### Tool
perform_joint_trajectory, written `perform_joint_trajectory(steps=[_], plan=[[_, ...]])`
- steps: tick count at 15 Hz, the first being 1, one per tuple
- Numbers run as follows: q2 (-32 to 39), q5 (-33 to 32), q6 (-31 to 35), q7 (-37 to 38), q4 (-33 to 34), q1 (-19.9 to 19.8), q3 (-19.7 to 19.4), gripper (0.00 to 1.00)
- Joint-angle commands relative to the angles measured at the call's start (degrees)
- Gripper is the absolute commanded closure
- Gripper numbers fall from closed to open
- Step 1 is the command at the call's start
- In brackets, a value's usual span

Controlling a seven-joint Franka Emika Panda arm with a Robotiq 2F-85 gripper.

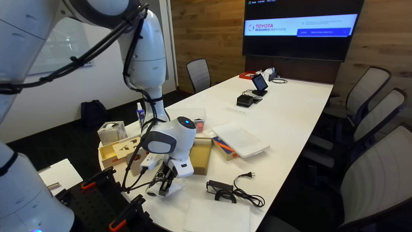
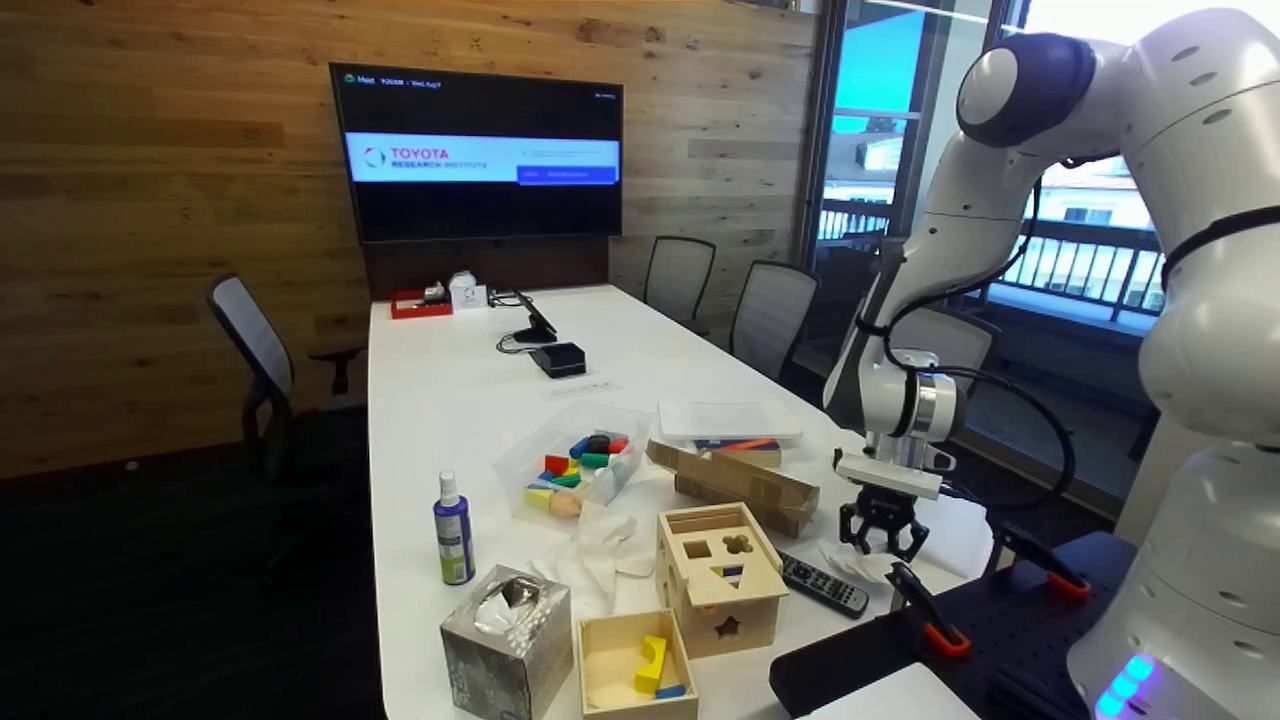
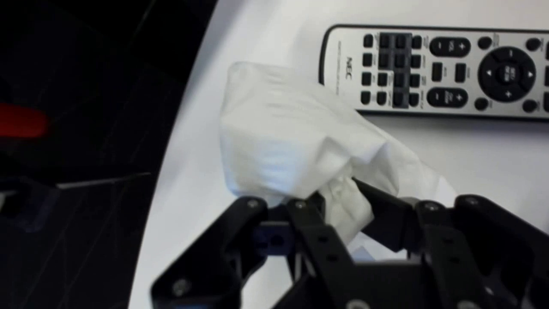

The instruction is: Use the tissue to wipe a spot on the right

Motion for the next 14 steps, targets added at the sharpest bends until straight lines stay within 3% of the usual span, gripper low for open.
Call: perform_joint_trajectory(steps=[1, 5, 8, 11, 14], plan=[[-3.2, 0.5, -6.4, 3.4, -2.7, 4.0, -4.3, 0.98], [-3.5, -0.9, -6.7, 13.9, -4.0, 13.5, -12.8, 0.98], [-1.8, -2.9, -6.1, 19.8, -2.4, 19.4, -16.8, 0.98], [-0.6, -5.8, -5.8, 23.5, -0.4, 22.1, -18.3, 0.98], [1.3, -6.5, -3.4, 24.3, 2.0, 21.8, -17.3, 0.98]])
